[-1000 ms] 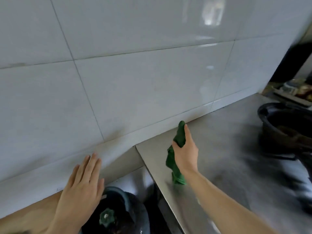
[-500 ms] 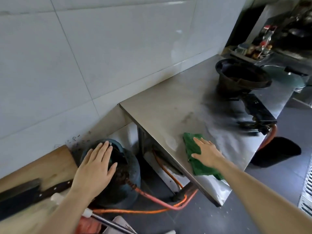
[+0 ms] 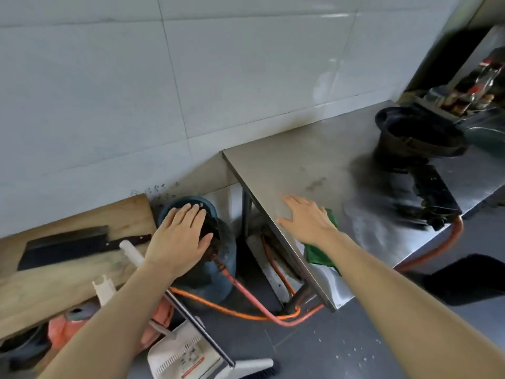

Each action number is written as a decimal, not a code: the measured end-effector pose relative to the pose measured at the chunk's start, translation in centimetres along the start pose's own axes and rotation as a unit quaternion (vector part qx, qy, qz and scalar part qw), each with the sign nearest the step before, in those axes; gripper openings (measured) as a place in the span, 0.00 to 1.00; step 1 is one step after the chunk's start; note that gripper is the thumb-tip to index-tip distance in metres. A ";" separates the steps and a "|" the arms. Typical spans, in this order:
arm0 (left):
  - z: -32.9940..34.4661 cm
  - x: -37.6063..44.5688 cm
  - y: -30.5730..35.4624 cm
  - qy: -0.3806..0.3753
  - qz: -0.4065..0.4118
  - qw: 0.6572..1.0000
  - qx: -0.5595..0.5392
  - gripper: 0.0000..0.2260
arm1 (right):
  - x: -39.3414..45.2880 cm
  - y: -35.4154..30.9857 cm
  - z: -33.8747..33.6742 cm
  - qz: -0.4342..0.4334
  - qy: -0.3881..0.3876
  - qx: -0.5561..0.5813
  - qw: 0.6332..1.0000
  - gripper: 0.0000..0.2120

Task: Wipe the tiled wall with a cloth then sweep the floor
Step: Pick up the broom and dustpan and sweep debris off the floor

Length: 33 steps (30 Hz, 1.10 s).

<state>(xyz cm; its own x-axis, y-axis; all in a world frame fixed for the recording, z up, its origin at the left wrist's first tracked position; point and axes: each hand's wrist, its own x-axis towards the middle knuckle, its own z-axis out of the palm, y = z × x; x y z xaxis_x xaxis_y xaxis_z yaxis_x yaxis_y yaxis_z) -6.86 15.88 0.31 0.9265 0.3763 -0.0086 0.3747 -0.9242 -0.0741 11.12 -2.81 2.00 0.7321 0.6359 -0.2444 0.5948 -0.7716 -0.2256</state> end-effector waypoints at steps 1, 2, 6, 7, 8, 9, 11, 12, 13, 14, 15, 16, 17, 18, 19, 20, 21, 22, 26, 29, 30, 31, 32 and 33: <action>-0.4 -1.0 0.2 0.003 -0.012 1.000 -0.002 0.27 | -0.4 -0.7 -0.2 -0.023 -0.001 -0.008 1.000 0.30; -0.8 -2.1 0.4 0.005 -0.022 1.000 -0.007 0.27 | -0.7 -1.5 -0.3 -0.045 -0.003 -0.015 0.999 0.30; -1.6 -6.7 0.2 0.018 -0.067 0.998 -0.012 0.27 | -2.5 -5.5 -0.1 -0.127 -0.028 -0.038 0.991 0.31; -1.7 -7.9 -0.1 0.015 -0.077 0.997 -0.011 0.26 | -3.0 -6.6 0.1 -0.145 -0.035 -0.045 0.988 0.31; -1.7 -9.1 -0.5 0.018 -0.085 0.996 -0.012 0.26 | -3.5 -7.7 0.3 -0.163 -0.042 -0.051 0.984 0.31; -1.7 -10.4 -1.0 0.026 -0.091 0.995 -0.010 0.25 | -3.9 -8.8 0.5 -0.182 -0.046 -0.058 0.981 0.31; -1.7 -12.8 -2.2 0.047 -0.105 0.993 -0.004 0.24 | -4.7 -11.1 1.2 -0.217 -0.051 -0.071 0.972 0.31; -1.5 -14.0 -2.8 0.045 -0.117 0.992 -0.008 0.24 | -5.0 -12.3 1.6 -0.231 -0.054 -0.076 0.968 0.31; -1.3 -15.1 -3.5 0.037 -0.131 0.991 -0.016 0.24 | -5.2 -13.4 2.1 -0.244 -0.057 -0.079 0.965 0.31; -0.9 -16.2 -4.3 0.025 -0.145 0.989 -0.027 0.25 | -5.4 -14.6 2.7 -0.256 -0.061 -0.082 0.961 0.31; -0.4 -17.1 -5.0 0.015 -0.156 0.987 -0.034 0.26 | -5.6 -15.7 3.3 -0.265 -0.068 -0.081 0.958 0.31; 0.1 -17.9 -5.8 0.006 -0.163 0.986 -0.035 0.26 | -5.8 -16.9 3.9 -0.271 -0.076 -0.077 0.956 0.31; 0.5 -18.6 -6.5 -0.005 -0.167 0.985 -0.034 0.26 | -6.0 -18.0 4.5 -0.275 -0.085 -0.075 0.955 0.31; 1.0 -19.1 -7.3 -0.015 -0.168 0.985 -0.033 0.26 | -6.1 -19.0 5.2 -0.279 -0.090 -0.077 0.953 0.31; 1.5 -19.5 -8.1 -0.024 -0.166 0.985 -0.034 0.27 | -6.3 -20.0 5.8 -0.284 -0.092 -0.081 0.951 0.30; 2.0 -19.6 -8.9 -0.033 -0.163 0.985 -0.035 0.27 | -6.3 -21.0 6.5 -0.289 -0.092 -0.083 0.949 0.30; 2.5 -19.7 -9.8 -0.043 -0.157 0.986 -0.037 0.27 | -6.3 -21.9 7.2 -0.290 -0.092 -0.080 0.949 0.29; 3.0 -19.6 -10.7 -0.052 -0.149 0.987 -0.039 0.28 | -6.2 -22.7 7.8 -0.286 -0.094 -0.075 0.951 0.29; 5.5 -18.1 -13.8 -0.071 -0.092 0.991 -0.061 0.28 | -4.2 -25.7 10.7 -0.244 -0.112 -0.051 0.962 0.31; 8.2 -16.5 -15.7 -0.076 -0.052 0.993 -0.068 0.29 | -1.8 -28.1 12.5 -0.198 -0.104 -0.022 0.974 0.32; 9.2 -16.0 -16.2 -0.080 -0.043 0.993 -0.069 0.29 | -1.0 -28.8 13.1 -0.186 -0.098 -0.009 0.978 0.32; 10.2 -15.4 -16.6 -0.085 -0.032 0.993 -0.072 0.29 | -0.2 -29.6 13.7 -0.177 -0.092 0.004 0.980 0.32; 11.2 -14.9 -17.0 -0.091 -0.018 0.993 -0.075 0.29 | 0.8 -30.3 14.3 -0.171 -0.087 0.013 0.981 0.32; 12.2 -14.4 -17.4 -0.100 -0.002 0.992 -0.080 0.29 | 1.7 -30.9 15.0 -0.168 -0.084 0.018 0.982 0.33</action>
<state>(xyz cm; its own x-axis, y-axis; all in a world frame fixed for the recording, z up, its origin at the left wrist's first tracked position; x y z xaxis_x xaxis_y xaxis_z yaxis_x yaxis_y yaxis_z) -27.19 27.30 -10.47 0.9054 0.3704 -0.2075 0.3937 -0.9154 0.0839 -10.98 22.38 -5.60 0.4290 0.8516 -0.3012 0.7792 -0.5175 -0.3535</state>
